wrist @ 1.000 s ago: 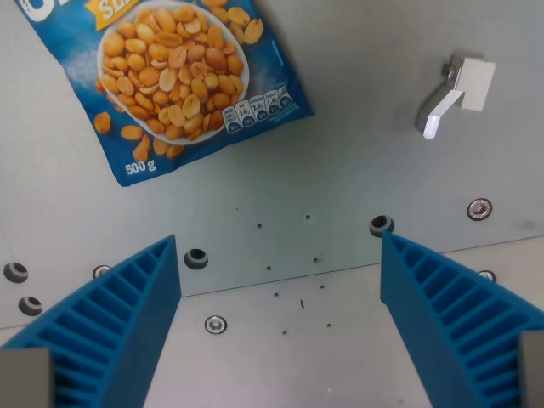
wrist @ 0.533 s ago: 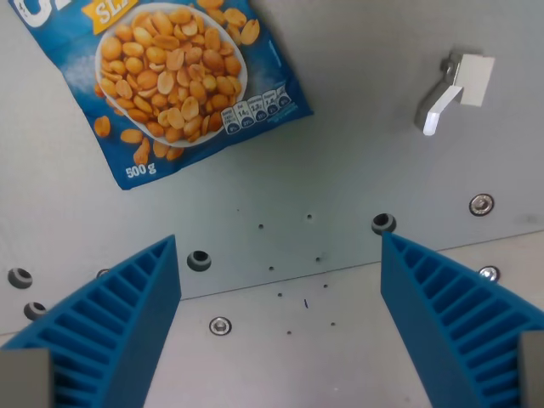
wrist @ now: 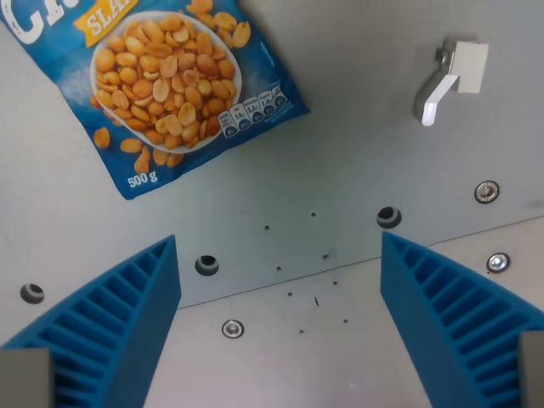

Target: Rotate around base negative z

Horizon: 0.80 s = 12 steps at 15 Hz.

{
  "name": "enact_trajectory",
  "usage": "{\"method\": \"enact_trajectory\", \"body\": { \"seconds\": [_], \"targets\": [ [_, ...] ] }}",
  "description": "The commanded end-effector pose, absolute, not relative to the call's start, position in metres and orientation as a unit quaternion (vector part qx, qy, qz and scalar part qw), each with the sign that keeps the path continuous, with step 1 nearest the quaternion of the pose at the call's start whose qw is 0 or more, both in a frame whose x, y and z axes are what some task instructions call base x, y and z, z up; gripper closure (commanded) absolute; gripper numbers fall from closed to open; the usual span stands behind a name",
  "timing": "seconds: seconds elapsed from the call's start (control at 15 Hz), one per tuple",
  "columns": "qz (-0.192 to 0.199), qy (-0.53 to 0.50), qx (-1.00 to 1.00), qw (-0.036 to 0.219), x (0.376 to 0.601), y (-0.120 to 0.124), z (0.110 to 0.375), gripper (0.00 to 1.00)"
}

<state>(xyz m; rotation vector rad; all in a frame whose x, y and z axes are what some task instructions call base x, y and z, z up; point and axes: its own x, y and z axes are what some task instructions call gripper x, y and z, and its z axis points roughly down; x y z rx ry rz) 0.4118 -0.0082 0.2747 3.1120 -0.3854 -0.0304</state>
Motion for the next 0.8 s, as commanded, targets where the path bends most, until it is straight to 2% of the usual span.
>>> {"method": "enact_trajectory", "body": {
  "seconds": [0.07,0.8],
  "targets": [
    [-0.006,-0.193,0.981,0.001,0.4121,-0.0082,0.2776,0.0],
    [-0.007,-0.265,0.964,0.0,0.4121,-0.0082,0.2776,0.0]
  ]
}}
